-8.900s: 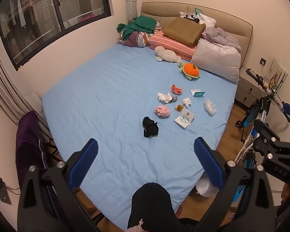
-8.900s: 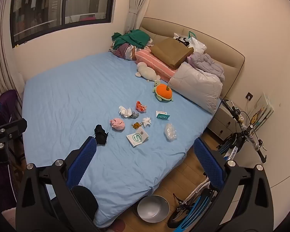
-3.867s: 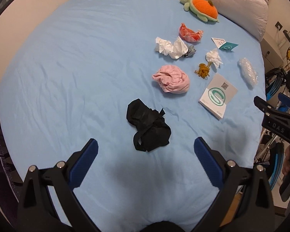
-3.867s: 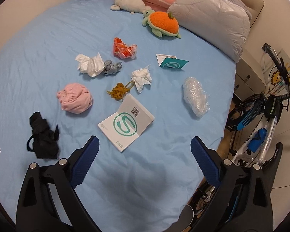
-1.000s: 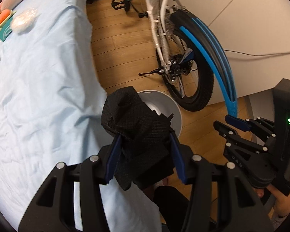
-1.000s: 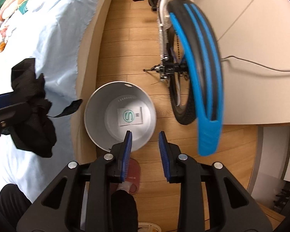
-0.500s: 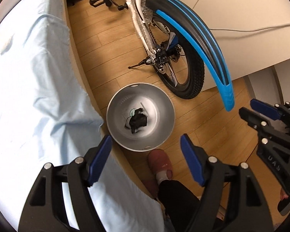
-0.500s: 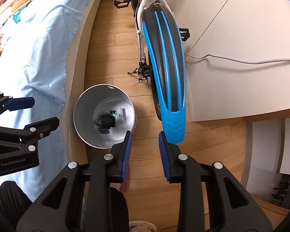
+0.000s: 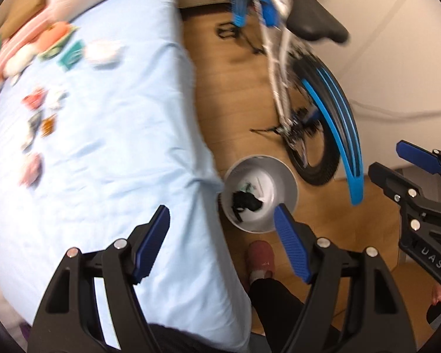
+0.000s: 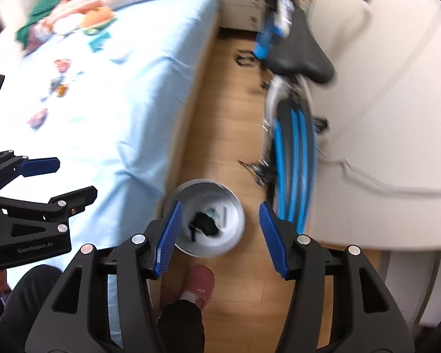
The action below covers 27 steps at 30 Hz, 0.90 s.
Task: Collect trash
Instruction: 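Move both open tools back over the bed toward the remaining trash, then grasp the pink cloth ball with left tool while right tool grasps yellow rubber bands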
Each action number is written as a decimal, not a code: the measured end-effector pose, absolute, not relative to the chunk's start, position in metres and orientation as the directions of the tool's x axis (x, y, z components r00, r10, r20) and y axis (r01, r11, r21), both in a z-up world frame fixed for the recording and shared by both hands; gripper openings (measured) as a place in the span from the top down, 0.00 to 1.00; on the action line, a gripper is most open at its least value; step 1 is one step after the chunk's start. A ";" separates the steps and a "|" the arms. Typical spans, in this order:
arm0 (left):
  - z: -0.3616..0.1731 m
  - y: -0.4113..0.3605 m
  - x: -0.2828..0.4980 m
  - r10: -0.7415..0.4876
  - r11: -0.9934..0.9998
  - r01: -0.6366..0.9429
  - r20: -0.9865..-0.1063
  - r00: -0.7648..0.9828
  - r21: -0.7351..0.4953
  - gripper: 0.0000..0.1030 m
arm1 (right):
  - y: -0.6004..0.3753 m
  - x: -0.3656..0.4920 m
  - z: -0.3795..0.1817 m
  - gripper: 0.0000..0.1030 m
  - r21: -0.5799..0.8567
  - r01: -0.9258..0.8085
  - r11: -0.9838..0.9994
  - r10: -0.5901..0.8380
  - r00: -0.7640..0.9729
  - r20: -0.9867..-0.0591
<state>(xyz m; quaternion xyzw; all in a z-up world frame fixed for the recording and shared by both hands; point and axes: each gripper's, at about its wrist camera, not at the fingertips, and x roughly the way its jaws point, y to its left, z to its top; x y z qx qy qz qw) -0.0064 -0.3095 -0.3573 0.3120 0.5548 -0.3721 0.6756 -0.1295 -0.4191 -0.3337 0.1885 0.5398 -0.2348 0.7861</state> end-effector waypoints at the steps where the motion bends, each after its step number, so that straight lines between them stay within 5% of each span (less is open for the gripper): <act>1: -0.350 -0.303 -0.001 -0.151 0.555 0.832 -0.982 0.118 0.014 0.29 | -0.417 -0.120 -0.326 0.49 0.051 0.549 0.834 -0.155 0.323 -0.934; 18: -0.253 -0.152 0.125 -0.109 0.881 0.469 -0.943 0.314 0.054 0.28 | -0.314 0.060 -0.217 0.49 0.060 0.162 0.985 -0.029 0.495 -0.868; 27: -0.261 -0.088 0.231 -0.115 0.912 0.409 -0.938 0.326 0.031 0.28 | -0.261 0.182 -0.235 0.49 0.055 0.140 0.989 -0.019 0.475 -0.880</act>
